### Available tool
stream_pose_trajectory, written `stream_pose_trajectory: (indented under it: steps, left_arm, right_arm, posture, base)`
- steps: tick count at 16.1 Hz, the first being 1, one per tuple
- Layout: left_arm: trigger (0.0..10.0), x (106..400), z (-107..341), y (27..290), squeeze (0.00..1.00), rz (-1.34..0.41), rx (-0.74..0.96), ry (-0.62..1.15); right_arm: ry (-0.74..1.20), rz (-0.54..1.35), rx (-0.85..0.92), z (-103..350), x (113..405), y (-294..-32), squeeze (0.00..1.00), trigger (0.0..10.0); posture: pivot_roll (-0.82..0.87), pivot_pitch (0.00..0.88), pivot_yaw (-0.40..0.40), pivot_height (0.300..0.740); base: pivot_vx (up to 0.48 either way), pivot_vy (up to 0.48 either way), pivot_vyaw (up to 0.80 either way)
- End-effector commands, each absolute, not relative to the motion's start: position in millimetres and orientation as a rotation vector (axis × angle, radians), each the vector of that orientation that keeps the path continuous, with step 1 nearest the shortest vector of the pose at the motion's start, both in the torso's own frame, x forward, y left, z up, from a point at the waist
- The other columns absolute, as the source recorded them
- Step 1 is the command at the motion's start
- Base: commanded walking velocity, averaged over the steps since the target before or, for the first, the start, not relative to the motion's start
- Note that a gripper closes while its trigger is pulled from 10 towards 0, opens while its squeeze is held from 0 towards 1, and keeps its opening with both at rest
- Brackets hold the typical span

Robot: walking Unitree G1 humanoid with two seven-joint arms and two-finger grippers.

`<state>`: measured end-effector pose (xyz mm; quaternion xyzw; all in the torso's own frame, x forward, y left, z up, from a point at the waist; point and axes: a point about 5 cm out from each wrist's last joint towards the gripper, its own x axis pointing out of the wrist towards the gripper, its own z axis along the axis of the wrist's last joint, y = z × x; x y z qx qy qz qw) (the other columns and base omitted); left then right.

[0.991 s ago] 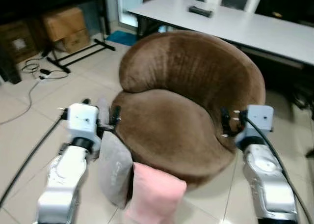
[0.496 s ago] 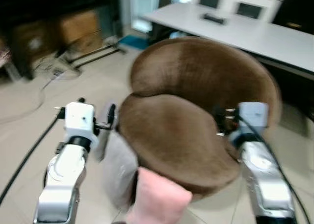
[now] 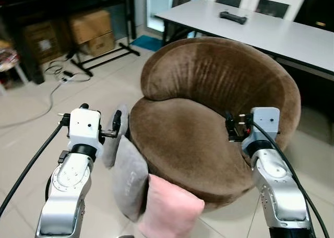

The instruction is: Move the pillow to the sofa from floor

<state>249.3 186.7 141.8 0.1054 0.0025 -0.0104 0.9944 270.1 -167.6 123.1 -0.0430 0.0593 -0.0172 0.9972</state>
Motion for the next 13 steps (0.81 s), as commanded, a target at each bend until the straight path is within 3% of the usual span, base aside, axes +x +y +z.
stream_pose_trajectory:
  steps: [1,3,7,13]
  left_arm:
    - [10.0,250,142,184,0.64,-0.024,0.216,0.003]
    - [10.0,248,140,186,0.64,-0.013,0.223,0.007]
    - [10.0,246,141,191,0.58,0.014,0.215,0.006]
    - [10.0,241,139,196,0.60,-0.033,0.272,-0.013]
  right_arm:
    - [0.110,-0.033,-0.117,127,272,-169,0.00,10.0]
    - [0.106,-0.034,-0.043,127,273,-168,0.00,10.0]
    - [0.103,-0.006,-0.012,126,275,-163,0.00,10.0]
    - [0.111,-0.046,0.009,119,269,-171,0.00,10.0]
  posture:
    - [0.02,0.000,-0.049,0.740]
    - [0.03,0.000,-0.057,0.740]
    - [0.04,0.000,-0.064,0.740]
    - [0.04,0.000,-0.053,0.710]
  base:
    - [0.000,-0.382,0.80]
    - [0.000,-0.381,0.40]
    - [0.000,0.000,0.00]
    - [0.000,0.000,0.00]
